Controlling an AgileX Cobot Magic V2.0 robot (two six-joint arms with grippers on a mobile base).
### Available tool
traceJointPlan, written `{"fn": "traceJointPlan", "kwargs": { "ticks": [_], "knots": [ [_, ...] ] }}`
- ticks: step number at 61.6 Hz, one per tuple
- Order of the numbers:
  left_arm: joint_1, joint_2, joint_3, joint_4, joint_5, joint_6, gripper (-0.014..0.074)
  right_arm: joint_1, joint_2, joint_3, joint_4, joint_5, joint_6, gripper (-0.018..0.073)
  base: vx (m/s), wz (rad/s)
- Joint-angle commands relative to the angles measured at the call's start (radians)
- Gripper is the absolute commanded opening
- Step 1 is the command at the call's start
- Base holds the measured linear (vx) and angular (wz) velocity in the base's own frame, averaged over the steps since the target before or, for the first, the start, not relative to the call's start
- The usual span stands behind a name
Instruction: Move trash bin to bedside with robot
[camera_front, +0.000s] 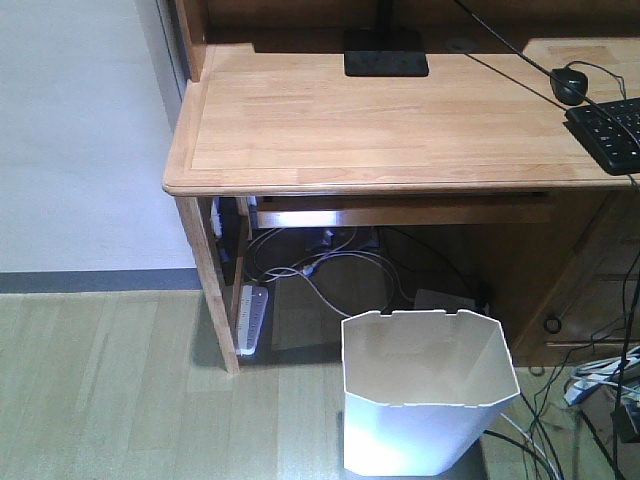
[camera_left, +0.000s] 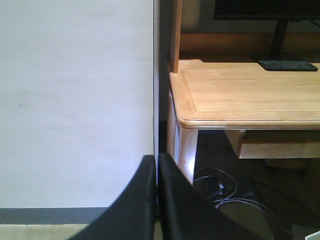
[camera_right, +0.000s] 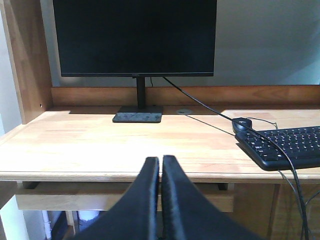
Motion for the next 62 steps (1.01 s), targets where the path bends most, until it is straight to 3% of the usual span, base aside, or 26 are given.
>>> {"fn": "traceJointPlan", "kwargs": {
  "ticks": [1, 62],
  "knots": [
    [-0.002, -0.009, 0.029, -0.004, -0.07, -0.008, -0.0006, -0.004, -0.012, 0.018, -0.014, -0.069, -0.005, -0.0011, 0.0, 0.0],
    [-0.002, -0.009, 0.029, -0.004, -0.07, -0.008, -0.0006, -0.004, -0.012, 0.018, -0.014, -0.069, -0.005, -0.0011, 0.0, 0.0]
  ]
}}
